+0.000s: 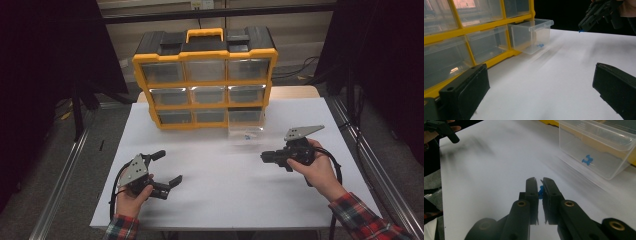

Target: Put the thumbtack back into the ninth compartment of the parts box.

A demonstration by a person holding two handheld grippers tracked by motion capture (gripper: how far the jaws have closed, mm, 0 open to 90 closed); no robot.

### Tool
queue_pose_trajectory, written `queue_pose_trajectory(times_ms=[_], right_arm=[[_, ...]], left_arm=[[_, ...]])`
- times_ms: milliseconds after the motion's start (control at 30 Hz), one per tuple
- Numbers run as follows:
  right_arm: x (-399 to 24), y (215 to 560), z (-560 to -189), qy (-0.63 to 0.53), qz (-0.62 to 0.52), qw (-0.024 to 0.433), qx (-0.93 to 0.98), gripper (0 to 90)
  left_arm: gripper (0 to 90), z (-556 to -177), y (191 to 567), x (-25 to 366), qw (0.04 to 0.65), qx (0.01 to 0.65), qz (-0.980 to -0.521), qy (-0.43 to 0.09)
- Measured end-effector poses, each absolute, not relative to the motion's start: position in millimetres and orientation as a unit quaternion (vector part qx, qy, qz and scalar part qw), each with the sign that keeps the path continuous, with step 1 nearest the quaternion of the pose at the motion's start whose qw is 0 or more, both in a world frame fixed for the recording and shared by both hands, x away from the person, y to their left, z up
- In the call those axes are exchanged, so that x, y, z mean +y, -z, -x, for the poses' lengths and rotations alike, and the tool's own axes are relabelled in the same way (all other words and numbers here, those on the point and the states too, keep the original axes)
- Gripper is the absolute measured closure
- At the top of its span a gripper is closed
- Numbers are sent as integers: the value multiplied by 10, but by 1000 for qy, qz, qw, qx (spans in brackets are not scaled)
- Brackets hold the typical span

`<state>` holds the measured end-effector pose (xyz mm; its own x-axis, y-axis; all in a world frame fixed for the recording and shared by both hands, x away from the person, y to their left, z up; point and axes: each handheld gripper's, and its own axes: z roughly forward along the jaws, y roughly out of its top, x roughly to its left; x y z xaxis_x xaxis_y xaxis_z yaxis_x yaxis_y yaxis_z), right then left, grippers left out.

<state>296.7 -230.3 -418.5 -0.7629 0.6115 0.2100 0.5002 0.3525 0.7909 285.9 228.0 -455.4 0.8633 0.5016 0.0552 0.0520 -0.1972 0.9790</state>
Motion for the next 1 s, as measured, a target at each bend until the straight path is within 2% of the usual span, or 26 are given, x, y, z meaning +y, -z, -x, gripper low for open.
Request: queue_pose_trajectory(times_ms=[567, 667, 800, 833, 867, 1000], right_arm=[[-2288, 4076, -3048, -461, -334, 63, 819, 847], [-2281, 4071, -3056, -462, -335, 61, 819, 847], [-2273, 4063, -3069, -463, -336, 64, 818, 847], [-2270, 4060, -3072, -464, -336, 63, 817, 847], [-2269, 4056, -3075, -463, -336, 64, 818, 847], [-2265, 4039, -3091, -464, -335, 65, 817, 847]], left_arm=[[5, -2845, 4558, 2264, 616, 193, -742, -179], [5, -2837, 4547, 2274, 604, 200, -747, -195], [5, -2853, 4554, 2276, 614, 189, -745, -181], [4, -2836, 4547, 2274, 605, 200, -746, -195], [5, -2853, 4553, 2275, 614, 189, -744, -181], [4, -2854, 4552, 2277, 615, 188, -744, -181]])
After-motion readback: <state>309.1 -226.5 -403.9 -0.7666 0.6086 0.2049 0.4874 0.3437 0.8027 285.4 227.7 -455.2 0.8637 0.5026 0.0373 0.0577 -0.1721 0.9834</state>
